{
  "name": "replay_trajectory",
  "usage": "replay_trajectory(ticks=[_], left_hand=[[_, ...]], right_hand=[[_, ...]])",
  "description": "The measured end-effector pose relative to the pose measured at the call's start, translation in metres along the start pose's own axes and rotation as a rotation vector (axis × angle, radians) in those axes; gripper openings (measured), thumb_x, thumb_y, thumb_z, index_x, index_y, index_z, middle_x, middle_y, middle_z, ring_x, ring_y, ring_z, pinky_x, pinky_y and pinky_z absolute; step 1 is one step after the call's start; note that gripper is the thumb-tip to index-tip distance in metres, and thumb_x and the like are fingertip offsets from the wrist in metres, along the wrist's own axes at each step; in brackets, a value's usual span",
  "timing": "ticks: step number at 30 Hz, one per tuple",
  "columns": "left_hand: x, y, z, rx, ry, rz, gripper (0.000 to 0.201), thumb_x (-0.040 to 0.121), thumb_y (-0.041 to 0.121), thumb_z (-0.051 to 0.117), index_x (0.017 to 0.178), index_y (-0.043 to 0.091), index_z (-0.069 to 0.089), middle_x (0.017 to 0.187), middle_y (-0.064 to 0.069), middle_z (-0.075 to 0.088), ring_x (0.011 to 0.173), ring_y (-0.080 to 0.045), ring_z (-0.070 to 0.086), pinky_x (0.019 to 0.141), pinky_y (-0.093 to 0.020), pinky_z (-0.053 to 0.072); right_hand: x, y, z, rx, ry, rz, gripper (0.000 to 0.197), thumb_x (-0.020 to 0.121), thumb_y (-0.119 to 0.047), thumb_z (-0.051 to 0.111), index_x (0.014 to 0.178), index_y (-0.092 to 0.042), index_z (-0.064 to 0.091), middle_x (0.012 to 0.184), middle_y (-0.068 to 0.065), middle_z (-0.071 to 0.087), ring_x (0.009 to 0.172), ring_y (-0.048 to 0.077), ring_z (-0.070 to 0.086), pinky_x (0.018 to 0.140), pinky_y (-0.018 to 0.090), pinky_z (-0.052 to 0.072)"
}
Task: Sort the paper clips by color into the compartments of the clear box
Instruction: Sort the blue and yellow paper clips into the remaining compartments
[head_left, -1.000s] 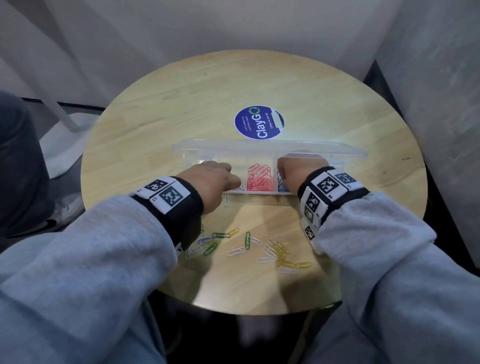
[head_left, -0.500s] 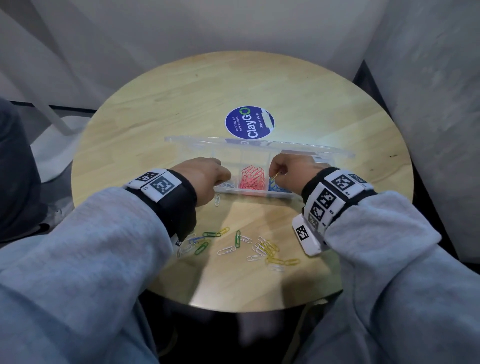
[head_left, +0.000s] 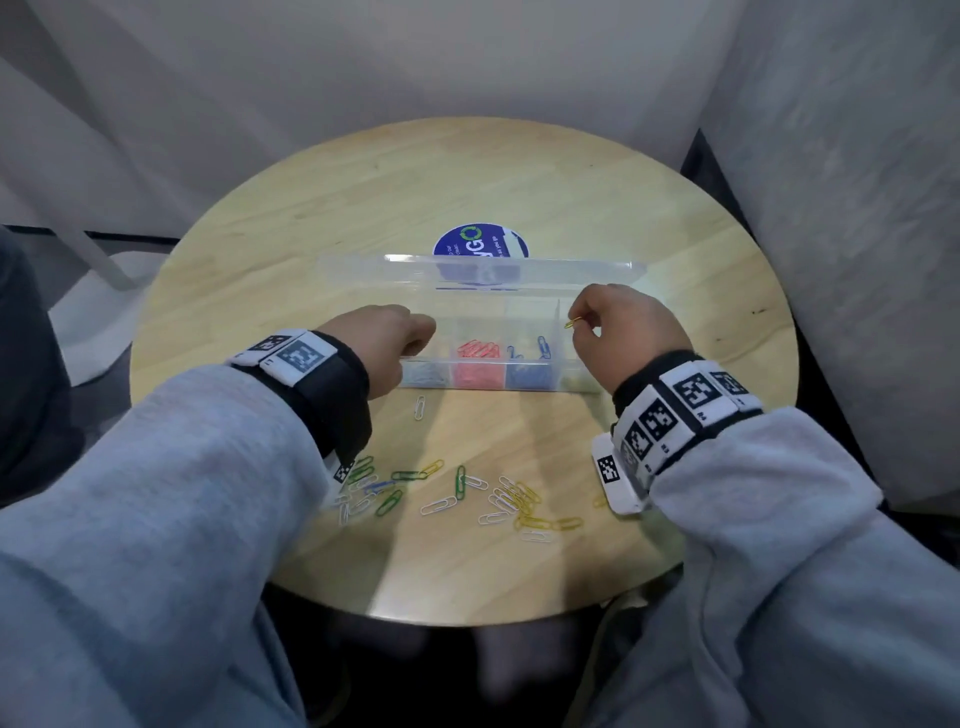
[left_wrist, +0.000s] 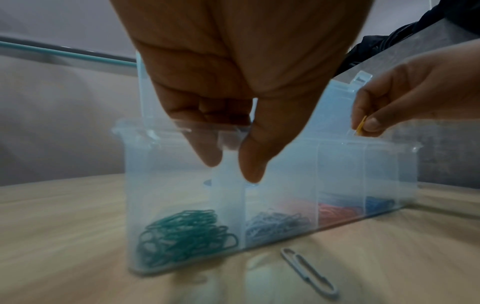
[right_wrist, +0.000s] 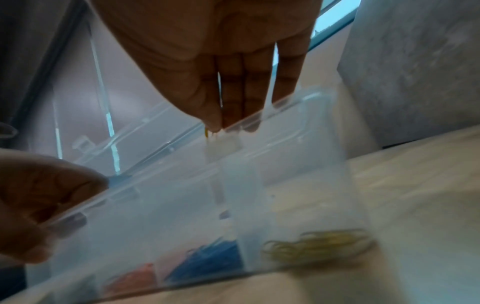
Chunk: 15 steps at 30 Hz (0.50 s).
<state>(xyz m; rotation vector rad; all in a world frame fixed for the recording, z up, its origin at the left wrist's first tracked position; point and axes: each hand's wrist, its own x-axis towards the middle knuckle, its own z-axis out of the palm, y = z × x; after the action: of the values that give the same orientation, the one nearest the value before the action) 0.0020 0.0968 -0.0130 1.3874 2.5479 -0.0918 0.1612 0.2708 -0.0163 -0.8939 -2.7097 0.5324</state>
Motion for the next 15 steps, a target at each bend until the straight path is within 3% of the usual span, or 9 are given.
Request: replay_trajectory(ticks=[4, 7, 9, 12, 15], left_hand=[[-0.003, -0.002, -0.003, -0.037, 0.005, -0.051, 0.021, 0.08, -0.001, 0.049, 0.086, 0.019, 0.046, 0.1, -0.005, 0.055, 0.088, -0.026, 0.051, 0.073, -0.037, 0.043], [-0.01, -0.001, -0.003, -0.018, 0.032, -0.067, 0.033, 0.085, 0.015, 0.056, 0.117, 0.022, 0.051, 0.122, -0.003, 0.051, 0.113, -0.024, 0.047, 0.088, -0.037, 0.044], [-0.02, 0.004, -0.005, -0.018, 0.123, -0.05, 0.04, 0.085, 0.025, 0.058, 0.124, 0.026, 0.048, 0.128, -0.001, 0.048, 0.118, -0.024, 0.042, 0.091, -0.036, 0.04], [-0.039, 0.018, -0.01, -0.06, 0.174, 0.005, 0.036, 0.086, 0.029, 0.057, 0.121, 0.026, 0.051, 0.121, 0.0, 0.051, 0.111, -0.022, 0.046, 0.09, -0.034, 0.04], [-0.054, 0.039, -0.007, -0.098, -0.011, 0.066, 0.027, 0.086, 0.032, 0.056, 0.112, 0.027, 0.054, 0.107, 0.005, 0.055, 0.091, -0.015, 0.049, 0.082, -0.027, 0.041]], right_hand=[[0.002, 0.006, -0.002, -0.058, -0.045, 0.095, 0.023, 0.087, -0.014, 0.049, 0.105, -0.018, 0.064, 0.112, 0.002, 0.063, 0.104, 0.025, 0.057, 0.095, 0.036, 0.042], [0.0, 0.004, -0.004, -0.041, -0.075, 0.079, 0.03, 0.087, -0.019, 0.053, 0.115, -0.02, 0.061, 0.12, 0.001, 0.058, 0.113, 0.024, 0.054, 0.1, 0.037, 0.039], [-0.003, 0.001, -0.008, 0.028, -0.032, 0.026, 0.029, 0.085, -0.018, 0.054, 0.113, -0.019, 0.061, 0.117, 0.002, 0.057, 0.112, 0.022, 0.053, 0.097, 0.036, 0.042], [-0.011, -0.005, -0.017, 0.074, -0.085, -0.068, 0.017, 0.085, -0.016, 0.056, 0.1, -0.018, 0.063, 0.095, -0.003, 0.053, 0.09, 0.016, 0.053, 0.081, 0.024, 0.041], [-0.026, -0.009, -0.022, -0.039, -0.313, -0.056, 0.007, 0.083, -0.018, 0.056, 0.085, -0.024, 0.058, 0.074, -0.01, 0.05, 0.08, 0.014, 0.05, 0.073, 0.021, 0.037]])
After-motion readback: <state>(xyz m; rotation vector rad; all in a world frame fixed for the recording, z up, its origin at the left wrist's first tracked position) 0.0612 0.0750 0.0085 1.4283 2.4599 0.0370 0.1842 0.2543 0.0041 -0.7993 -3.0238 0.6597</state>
